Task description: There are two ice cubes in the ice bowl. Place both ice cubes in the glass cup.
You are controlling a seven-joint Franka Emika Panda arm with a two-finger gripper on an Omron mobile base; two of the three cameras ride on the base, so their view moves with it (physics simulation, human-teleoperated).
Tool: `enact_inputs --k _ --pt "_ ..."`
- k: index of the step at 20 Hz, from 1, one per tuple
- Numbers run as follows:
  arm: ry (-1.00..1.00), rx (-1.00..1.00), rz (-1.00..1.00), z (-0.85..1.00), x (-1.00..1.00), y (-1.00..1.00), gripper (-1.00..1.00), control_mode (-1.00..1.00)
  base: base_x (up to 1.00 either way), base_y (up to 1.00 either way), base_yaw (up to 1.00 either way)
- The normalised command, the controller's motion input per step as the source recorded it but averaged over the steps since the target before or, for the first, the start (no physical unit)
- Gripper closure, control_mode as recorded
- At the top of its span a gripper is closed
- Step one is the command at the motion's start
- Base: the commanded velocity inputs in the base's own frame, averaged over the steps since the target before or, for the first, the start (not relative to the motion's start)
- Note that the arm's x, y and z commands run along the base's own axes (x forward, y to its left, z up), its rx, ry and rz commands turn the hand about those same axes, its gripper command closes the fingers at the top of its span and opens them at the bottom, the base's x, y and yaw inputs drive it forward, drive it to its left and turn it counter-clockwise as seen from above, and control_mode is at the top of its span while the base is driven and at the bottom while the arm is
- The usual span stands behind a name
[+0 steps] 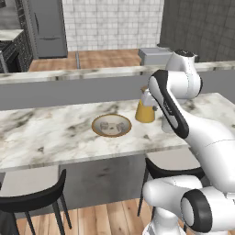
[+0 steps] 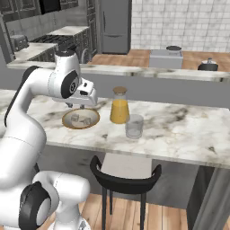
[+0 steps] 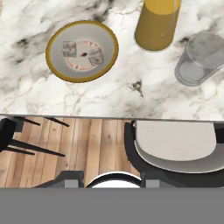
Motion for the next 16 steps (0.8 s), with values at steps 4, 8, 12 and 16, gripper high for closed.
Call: enact_inputs --k 4,8,12,16 --pt "-0.03 -0.01 0.00 0.00 -0.28 0.00 -1.00 -1.00 0.00 0.00 0.00" --pt "0.00 0.00 0.00 0.00 -0.04 0.00 -1.00 -1.00 0.00 0.00 0.00" --pt "0.00 0.00 0.00 0.00 0.00 0.00 -1.00 -1.00 0.00 0.00 0.00" --pt "0.00 0.00 0.00 0.00 -0.03 0.00 -1.00 -1.00 0.00 0.00 0.00"
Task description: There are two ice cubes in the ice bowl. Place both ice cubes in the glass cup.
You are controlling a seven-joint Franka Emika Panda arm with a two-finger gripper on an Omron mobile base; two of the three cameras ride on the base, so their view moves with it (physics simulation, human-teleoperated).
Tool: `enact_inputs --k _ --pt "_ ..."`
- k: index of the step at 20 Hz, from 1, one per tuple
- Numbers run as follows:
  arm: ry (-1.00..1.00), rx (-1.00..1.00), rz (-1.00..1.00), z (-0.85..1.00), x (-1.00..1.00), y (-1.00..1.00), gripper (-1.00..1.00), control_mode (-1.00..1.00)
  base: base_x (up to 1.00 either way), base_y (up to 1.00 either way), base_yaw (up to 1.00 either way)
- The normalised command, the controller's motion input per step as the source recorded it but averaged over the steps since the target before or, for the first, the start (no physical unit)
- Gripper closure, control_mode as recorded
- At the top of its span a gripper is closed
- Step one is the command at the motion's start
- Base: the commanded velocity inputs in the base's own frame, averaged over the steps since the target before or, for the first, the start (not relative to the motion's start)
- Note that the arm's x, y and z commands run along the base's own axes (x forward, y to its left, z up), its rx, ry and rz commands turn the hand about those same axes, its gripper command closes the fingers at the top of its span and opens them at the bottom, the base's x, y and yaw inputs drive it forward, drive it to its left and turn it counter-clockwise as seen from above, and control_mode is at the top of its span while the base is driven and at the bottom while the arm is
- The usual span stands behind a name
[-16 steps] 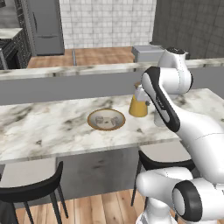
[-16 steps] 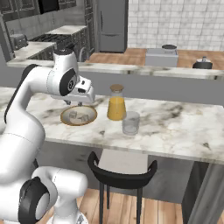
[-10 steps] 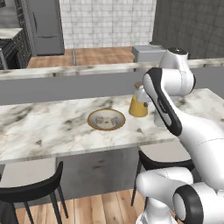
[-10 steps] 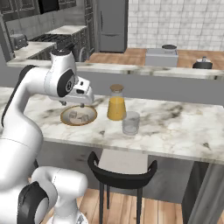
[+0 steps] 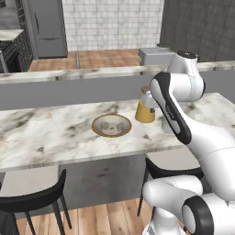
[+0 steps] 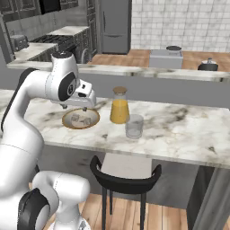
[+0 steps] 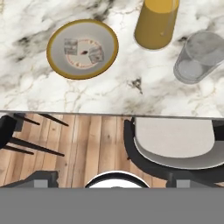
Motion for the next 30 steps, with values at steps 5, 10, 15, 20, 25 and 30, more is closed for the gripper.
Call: enact_inputs --k 5,10,15,20,25,30 --pt "0.00 -0.01 0.00 -0.01 -0.01 0.11 -1.00 1.00 0.10 0.30 -0.01" --pt "0.00 0.00 0.00 0.00 0.00 0.00 -1.00 1.00 0.44 0.81 -0.07" --pt "0.00 0.00 0.00 0.00 0.00 0.00 -1.00 1.00 0.26 0.24 -0.05" --pt "0.00 0.00 0.00 0.00 0.00 0.00 -1.00 1.00 0.29 0.00 0.00" --pt "0.00 0.00 0.00 0.00 0.00 0.00 -1.00 1.00 0.44 0.00 0.00" --pt "0.00 0.00 0.00 0.00 0.00 0.00 -1.00 1.00 0.47 0.00 0.00"
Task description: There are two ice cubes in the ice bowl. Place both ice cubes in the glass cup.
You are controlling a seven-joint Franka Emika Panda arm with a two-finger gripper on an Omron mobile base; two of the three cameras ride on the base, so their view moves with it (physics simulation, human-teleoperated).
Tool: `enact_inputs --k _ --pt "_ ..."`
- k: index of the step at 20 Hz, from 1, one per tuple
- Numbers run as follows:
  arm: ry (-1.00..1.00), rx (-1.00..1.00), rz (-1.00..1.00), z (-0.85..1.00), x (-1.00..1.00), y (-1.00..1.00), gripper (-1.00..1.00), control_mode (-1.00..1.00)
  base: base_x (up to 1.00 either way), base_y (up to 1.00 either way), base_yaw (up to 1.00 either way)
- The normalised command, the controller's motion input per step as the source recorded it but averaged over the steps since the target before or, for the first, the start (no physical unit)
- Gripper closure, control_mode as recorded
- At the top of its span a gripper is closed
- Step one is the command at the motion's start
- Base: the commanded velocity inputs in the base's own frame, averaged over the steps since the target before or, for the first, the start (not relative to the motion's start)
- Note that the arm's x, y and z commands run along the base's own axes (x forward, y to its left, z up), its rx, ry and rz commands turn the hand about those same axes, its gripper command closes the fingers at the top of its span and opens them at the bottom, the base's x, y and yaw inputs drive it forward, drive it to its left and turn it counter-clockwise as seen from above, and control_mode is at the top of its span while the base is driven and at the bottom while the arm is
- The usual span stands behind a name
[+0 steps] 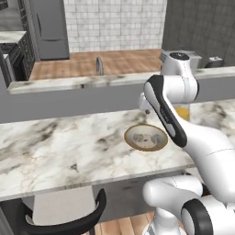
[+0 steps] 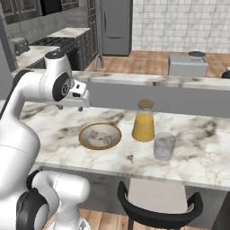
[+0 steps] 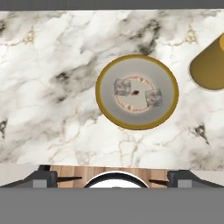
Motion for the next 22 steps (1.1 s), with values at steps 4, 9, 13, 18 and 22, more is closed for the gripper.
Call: enact_inputs --k 4,9,13,18,22 --pt "0.00 0.00 0.00 0.00 0.00 0.00 -1.00 1.00 0.27 0.00 0.00" --pt "0.00 0.00 0.00 0.00 0.00 0.00 -1.00 1.00 0.23 0.00 0.00" --pt "0.00 0.00 0.00 -0.01 -0.18 -0.10 -1.00 -1.00 0.00 -0.01 0.00" --pt "0.00 0.00 0.00 -0.06 -0.42 -0.44 -1.00 -1.00 0.00 0.00 0.00" --pt "0.00 0.00 0.00 -0.09 -0.66 -0.58 -1.00 -1.00 0.00 0.00 0.00"
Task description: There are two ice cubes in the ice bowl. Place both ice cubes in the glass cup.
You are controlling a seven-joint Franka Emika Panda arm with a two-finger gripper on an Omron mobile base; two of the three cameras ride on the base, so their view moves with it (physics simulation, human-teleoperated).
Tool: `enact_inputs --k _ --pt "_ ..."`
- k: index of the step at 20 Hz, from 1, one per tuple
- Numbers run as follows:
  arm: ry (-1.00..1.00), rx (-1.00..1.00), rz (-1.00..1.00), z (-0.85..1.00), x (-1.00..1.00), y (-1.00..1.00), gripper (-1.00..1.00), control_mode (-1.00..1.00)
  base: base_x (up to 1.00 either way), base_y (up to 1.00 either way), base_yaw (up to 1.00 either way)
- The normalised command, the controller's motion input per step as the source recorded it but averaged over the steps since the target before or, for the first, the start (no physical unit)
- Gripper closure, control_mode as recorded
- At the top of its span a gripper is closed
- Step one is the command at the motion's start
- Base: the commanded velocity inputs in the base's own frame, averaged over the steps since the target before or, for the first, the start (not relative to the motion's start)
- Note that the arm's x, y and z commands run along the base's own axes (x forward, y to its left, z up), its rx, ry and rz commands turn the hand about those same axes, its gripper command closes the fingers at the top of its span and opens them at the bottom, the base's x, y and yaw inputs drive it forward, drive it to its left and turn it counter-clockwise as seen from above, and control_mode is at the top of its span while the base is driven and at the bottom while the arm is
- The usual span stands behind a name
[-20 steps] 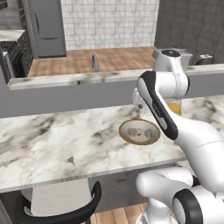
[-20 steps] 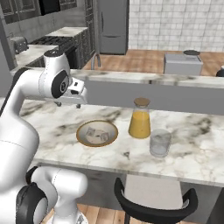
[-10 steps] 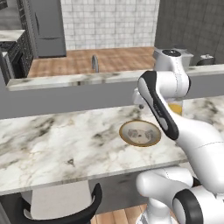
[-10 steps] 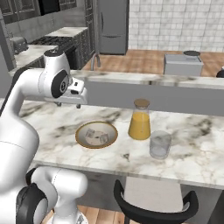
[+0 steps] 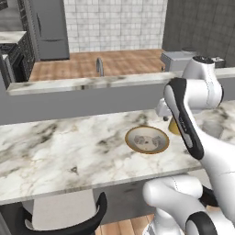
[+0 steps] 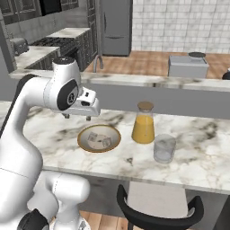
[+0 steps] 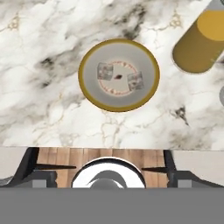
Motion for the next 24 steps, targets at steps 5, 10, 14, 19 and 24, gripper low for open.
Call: enact_inputs --k 5,10,14,19,24 --pt "0.00 0.00 -0.01 -0.15 -0.46 -0.55 -1.00 -1.00 0.00 0.00 0.00" --pt "0.00 0.00 0.00 -0.09 0.05 -0.18 -1.00 -1.00 0.00 0.00 0.00" --pt "0.00 -0.01 0.00 -0.10 0.20 -0.01 -1.00 -1.00 0.00 0.00 0.00" --pt "0.00 0.00 0.00 -0.09 0.27 0.00 -1.00 -1.00 0.00 0.00 0.00" --pt "0.00 0.00 0.00 -0.05 0.24 0.00 -1.00 -1.00 0.00 0.00 0.00"
